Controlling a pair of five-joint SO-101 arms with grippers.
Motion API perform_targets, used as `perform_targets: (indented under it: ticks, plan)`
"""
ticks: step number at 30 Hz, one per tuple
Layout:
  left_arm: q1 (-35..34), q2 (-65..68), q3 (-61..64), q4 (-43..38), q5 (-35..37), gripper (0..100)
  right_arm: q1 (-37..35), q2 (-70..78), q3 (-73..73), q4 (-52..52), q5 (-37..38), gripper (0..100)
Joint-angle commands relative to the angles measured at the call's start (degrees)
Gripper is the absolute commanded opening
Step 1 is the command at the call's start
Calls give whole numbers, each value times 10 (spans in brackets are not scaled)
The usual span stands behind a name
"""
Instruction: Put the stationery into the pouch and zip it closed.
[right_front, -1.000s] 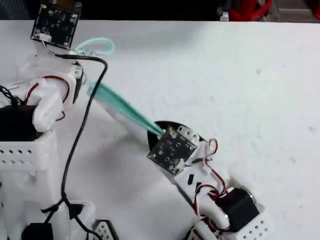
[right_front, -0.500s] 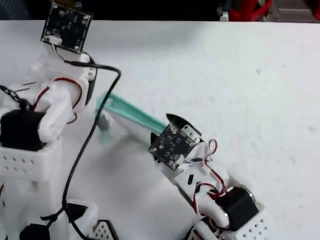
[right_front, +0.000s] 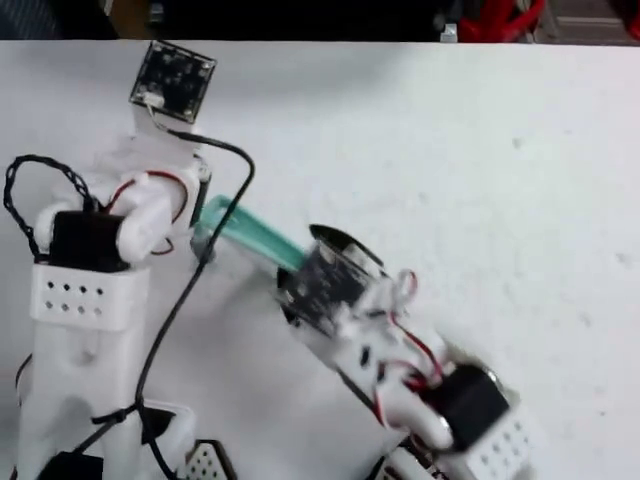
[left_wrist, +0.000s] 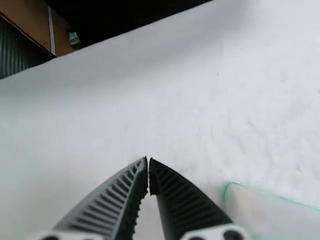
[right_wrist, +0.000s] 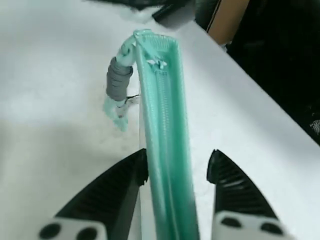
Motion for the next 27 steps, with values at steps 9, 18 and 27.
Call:
perform_targets:
  ticks: [9, 18, 27]
  plan:
    - [21, -16, 89, -40, 68, 24, -7, 279, -249, 20, -2, 187]
    - [-126, -73, 94, -65, 84, 26, 43, 378, -370, 60, 61, 18]
    - [-251, -161, 259, -129, 267, 27, 118, 429, -455, -2, -171, 18]
